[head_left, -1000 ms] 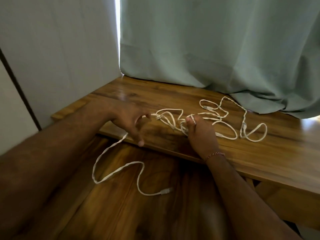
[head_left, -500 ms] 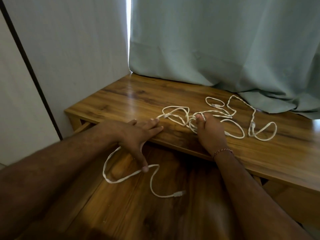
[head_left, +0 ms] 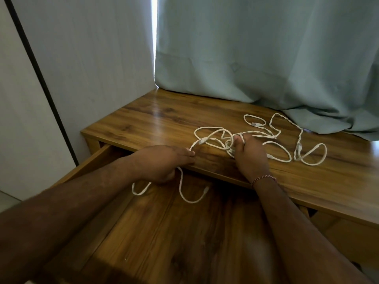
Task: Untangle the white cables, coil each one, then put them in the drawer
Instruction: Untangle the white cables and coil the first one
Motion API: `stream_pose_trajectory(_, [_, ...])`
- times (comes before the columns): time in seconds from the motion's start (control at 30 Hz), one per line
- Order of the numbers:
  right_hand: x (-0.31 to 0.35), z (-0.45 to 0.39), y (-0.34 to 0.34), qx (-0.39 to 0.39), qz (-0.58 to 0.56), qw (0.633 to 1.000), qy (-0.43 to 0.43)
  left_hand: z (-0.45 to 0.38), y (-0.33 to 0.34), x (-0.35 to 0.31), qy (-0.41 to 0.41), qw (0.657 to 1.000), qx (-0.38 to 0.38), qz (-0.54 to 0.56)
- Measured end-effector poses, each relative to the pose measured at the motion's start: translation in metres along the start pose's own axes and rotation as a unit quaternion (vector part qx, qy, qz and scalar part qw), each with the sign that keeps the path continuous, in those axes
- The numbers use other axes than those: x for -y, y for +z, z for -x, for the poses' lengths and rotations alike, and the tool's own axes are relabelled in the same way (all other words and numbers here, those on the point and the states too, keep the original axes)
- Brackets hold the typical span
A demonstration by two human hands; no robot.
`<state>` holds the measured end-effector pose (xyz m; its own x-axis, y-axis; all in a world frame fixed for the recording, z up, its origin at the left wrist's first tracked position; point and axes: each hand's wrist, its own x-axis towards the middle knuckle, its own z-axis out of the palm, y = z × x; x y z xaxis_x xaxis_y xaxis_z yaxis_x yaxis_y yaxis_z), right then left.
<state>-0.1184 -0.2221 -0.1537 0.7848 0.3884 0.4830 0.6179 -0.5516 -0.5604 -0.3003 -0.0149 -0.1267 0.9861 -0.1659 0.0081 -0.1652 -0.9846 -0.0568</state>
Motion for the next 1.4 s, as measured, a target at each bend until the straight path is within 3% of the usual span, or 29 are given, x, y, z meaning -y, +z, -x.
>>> stream_pose_trajectory(0.17, [-0.003, -0.002, -0.001, -0.008, -0.023, 0.999, 0.021, 0.007, -0.017, 0.011, 0.032, 0.999, -0.013, -0.026])
stream_pose_trajectory(0.3, [-0.001, -0.004, -0.001, -0.058, -0.050, 0.996, 0.046, -0.017, -0.035, 0.026, -0.037, 0.982, -0.178, 0.056])
stream_pose_trajectory(0.43, [-0.002, -0.008, -0.008, -0.136, -0.083, 0.984, 0.084, -0.082, -0.052, 0.045, -0.163, 0.912, -0.332, 0.175])
stream_pose_trajectory(0.5, [-0.004, -0.008, -0.012, -0.176, -0.092, 0.974, 0.110, -0.113, -0.052, 0.054, -0.188, 0.894, -0.359, 0.194])
stream_pose_trajectory(0.6, [-0.007, -0.009, -0.021, -0.240, -0.112, 0.955, 0.137, -0.148, -0.048, 0.060, -0.155, 0.927, -0.299, 0.164])
stream_pose_trajectory(0.7, [-0.016, -0.007, -0.030, -0.283, -0.135, 0.935, 0.168, -0.171, -0.041, 0.050, -0.119, 0.976, -0.155, 0.099])
stream_pose_trajectory(0.8, [-0.024, -0.004, -0.031, -0.296, -0.160, 0.925, 0.176, -0.179, -0.034, 0.045, -0.228, 0.967, -0.100, 0.045])
stream_pose_trajectory(0.9, [-0.018, 0.000, -0.033, -0.309, -0.145, 0.928, 0.146, -0.177, -0.032, 0.036, -0.286, 0.948, -0.137, -0.030])
stream_pose_trajectory(1.0, [-0.012, 0.004, -0.034, -0.318, -0.109, 0.936, 0.105, -0.173, -0.033, 0.024, -0.221, 0.941, -0.251, -0.043])
stream_pose_trajectory(1.1, [-0.008, 0.004, -0.036, -0.316, -0.089, 0.941, 0.081, -0.170, -0.039, -0.004, -0.063, 0.927, -0.343, 0.140])
stream_pose_trajectory(1.17, [-0.002, 0.003, -0.038, -0.314, -0.092, 0.944, 0.050, -0.169, -0.042, -0.033, 0.026, 0.912, -0.294, 0.286])
stream_pose_trajectory(1.27, [0.001, 0.003, -0.041, -0.304, -0.101, 0.947, -0.004, -0.179, -0.037, -0.064, 0.102, 0.886, -0.208, 0.402])
stream_pose_trajectory(1.33, [0.001, 0.004, -0.045, -0.282, -0.116, 0.952, -0.012, -0.186, -0.034, -0.073, 0.112, 0.866, -0.208, 0.442])
stream_pose_trajectory(1.4, [-0.002, 0.005, -0.049, -0.258, -0.145, 0.955, 0.003, -0.191, -0.034, -0.078, 0.113, 0.868, -0.235, 0.424])
